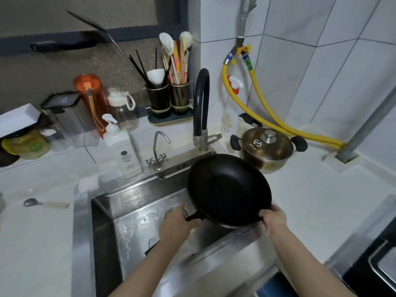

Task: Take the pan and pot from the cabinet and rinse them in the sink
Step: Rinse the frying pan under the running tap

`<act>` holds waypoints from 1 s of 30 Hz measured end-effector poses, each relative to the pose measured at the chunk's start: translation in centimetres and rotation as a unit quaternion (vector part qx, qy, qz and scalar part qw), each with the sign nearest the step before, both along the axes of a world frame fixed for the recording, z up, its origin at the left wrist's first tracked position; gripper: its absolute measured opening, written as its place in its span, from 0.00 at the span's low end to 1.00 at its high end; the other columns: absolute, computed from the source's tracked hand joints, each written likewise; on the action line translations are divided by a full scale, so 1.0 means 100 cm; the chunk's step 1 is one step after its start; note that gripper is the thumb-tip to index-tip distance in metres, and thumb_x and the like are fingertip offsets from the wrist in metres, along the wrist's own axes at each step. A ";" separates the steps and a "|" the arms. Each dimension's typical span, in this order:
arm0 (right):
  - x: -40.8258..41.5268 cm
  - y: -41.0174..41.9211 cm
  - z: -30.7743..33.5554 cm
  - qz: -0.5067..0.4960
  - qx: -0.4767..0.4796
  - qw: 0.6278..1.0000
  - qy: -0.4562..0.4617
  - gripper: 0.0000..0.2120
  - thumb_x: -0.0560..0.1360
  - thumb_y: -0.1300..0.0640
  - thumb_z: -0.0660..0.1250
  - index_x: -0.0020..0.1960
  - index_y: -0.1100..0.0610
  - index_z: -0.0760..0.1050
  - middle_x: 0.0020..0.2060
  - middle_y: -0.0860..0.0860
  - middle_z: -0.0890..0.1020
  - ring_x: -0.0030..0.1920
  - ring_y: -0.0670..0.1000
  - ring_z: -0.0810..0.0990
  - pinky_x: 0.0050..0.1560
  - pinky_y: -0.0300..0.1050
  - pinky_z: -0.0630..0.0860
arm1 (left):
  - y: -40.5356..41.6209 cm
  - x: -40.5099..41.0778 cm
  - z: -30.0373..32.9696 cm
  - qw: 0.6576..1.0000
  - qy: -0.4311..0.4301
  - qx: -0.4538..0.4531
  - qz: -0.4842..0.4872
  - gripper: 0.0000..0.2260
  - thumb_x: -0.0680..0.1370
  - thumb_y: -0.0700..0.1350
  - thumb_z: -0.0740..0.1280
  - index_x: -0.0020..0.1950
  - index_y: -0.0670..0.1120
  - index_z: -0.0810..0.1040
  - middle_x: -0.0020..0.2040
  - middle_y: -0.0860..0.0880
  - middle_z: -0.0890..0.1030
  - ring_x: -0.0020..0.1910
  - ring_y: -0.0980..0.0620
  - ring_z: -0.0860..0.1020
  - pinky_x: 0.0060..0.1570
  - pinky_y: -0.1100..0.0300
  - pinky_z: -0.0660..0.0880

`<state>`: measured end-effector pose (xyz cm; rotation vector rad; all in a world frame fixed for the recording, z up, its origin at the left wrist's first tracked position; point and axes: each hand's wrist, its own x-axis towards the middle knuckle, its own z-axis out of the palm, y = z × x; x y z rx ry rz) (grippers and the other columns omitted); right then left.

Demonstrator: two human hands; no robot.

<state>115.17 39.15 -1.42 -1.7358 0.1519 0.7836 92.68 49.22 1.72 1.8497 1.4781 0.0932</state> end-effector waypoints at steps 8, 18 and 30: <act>0.019 -0.033 0.004 -0.058 0.027 0.998 -0.019 0.26 0.69 0.73 0.61 0.66 0.62 0.71 0.59 0.57 0.79 0.57 0.58 0.78 0.61 0.52 0.74 | -0.008 0.019 -0.013 0.978 -0.137 -0.156 0.026 0.15 0.68 0.51 0.76 0.46 0.41 0.85 0.33 0.50 0.84 0.34 0.53 0.81 0.38 0.61 0.77; 0.054 -0.104 0.015 -0.143 0.092 0.984 -0.045 0.25 0.69 0.77 0.57 0.63 0.63 0.73 0.49 0.56 0.80 0.50 0.55 0.76 0.57 0.50 0.74 | -0.054 0.072 -0.028 0.973 -0.163 -0.146 -0.070 0.09 0.70 0.53 0.73 0.42 0.48 0.87 0.37 0.51 0.86 0.40 0.53 0.83 0.46 0.56 0.77; 0.112 -0.173 0.012 -0.210 0.120 0.970 -0.036 0.25 0.71 0.76 0.58 0.66 0.63 0.71 0.53 0.57 0.79 0.54 0.56 0.77 0.64 0.52 0.72 | -0.089 0.162 -0.018 0.966 -0.152 -0.146 -0.148 0.12 0.75 0.54 0.68 0.43 0.47 0.86 0.39 0.50 0.86 0.40 0.54 0.82 0.47 0.59 0.76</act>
